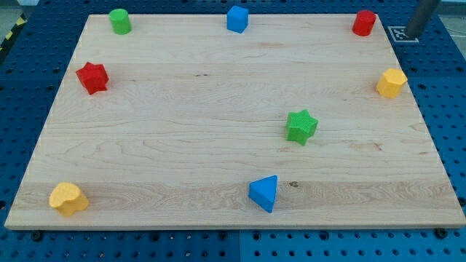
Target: Push red circle diagonally downwards
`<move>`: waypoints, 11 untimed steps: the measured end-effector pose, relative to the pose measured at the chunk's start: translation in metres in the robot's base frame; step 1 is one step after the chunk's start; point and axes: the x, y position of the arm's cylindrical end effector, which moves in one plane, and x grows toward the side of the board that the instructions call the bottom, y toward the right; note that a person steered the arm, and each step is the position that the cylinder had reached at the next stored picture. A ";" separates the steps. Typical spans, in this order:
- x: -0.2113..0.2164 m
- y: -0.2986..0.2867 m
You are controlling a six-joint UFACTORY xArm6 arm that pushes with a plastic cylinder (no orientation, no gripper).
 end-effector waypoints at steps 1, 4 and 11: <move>-0.044 -0.014; -0.023 -0.068; 0.000 -0.098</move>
